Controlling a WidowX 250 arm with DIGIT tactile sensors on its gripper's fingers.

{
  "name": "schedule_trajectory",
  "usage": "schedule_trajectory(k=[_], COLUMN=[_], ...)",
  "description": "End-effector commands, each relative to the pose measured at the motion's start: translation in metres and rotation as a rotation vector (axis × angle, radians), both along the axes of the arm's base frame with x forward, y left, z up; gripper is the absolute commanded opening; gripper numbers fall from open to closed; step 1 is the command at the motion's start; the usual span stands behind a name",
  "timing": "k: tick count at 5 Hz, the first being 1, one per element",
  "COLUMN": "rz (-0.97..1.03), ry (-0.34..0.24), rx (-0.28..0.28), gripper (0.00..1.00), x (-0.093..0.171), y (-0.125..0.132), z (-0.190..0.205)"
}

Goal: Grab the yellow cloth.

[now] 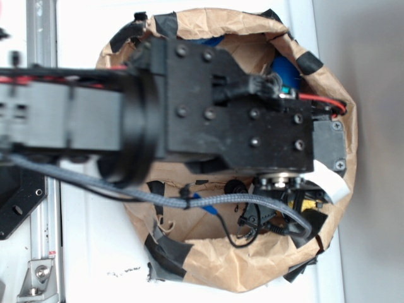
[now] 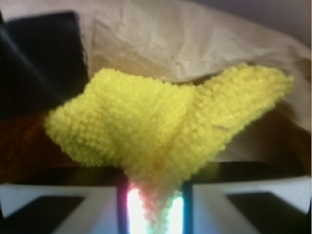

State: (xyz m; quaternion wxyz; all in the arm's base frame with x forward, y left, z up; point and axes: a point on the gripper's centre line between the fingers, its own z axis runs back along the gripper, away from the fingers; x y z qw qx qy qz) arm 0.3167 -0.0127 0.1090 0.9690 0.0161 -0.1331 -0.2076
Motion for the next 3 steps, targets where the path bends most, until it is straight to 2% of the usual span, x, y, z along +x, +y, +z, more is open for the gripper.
schedule_trajectory(k=[1, 2, 3], rz=[0.316, 0.534, 0.550], ry=[0.131, 0.149, 0.127], rx=[0.091, 0.097, 0.037], gripper=[0.00, 0.00, 0.00], x=[-0.032, -0.049, -0.063], y=[-0.002, -0.010, -0.006], z=[0.071, 0.073, 0.070])
